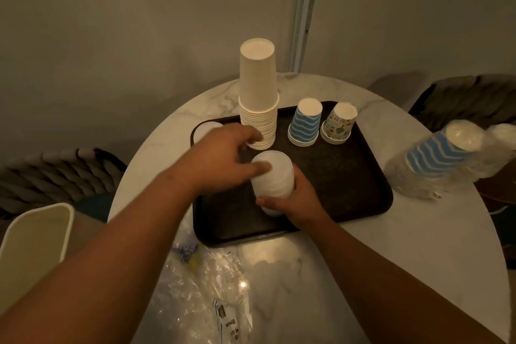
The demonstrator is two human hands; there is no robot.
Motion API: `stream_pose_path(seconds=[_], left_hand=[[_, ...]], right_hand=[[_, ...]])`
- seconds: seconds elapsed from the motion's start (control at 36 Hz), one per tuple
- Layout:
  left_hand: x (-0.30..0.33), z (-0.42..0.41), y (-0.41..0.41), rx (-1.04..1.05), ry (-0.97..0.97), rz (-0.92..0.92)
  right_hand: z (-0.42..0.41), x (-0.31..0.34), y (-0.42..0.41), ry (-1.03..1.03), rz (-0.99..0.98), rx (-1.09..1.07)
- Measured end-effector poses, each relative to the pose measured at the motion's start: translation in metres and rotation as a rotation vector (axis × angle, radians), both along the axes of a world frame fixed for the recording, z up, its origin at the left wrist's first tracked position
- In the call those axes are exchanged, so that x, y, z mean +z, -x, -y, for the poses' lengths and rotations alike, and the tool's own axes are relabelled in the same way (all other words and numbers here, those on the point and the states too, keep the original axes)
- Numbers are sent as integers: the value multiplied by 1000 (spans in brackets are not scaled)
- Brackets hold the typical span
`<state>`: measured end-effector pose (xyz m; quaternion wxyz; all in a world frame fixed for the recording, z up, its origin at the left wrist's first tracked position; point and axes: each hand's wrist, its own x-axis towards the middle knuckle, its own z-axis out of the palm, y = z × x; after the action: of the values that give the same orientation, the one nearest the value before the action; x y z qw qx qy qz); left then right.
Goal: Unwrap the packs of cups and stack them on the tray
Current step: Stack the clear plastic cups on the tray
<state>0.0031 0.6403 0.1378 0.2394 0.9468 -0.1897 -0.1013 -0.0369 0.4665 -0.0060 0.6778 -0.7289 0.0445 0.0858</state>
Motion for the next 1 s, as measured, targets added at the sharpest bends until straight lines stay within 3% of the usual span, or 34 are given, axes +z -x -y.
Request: stream_pose_path(seconds=[0.11,0.36,0.78,1.0], left_hand=[[-24,24,7,-119,-76,-107],[-37,24,1,-17,11,-233],[-33,25,3,-12,34,-242],[-35,24,5,20,141,-249]], right_hand=[[-1,-3,-1,21,8,-35],[5,-6,0,23,0,35],[5,-4,2,5,17,10],[7,-4,1,-95,11,21]])
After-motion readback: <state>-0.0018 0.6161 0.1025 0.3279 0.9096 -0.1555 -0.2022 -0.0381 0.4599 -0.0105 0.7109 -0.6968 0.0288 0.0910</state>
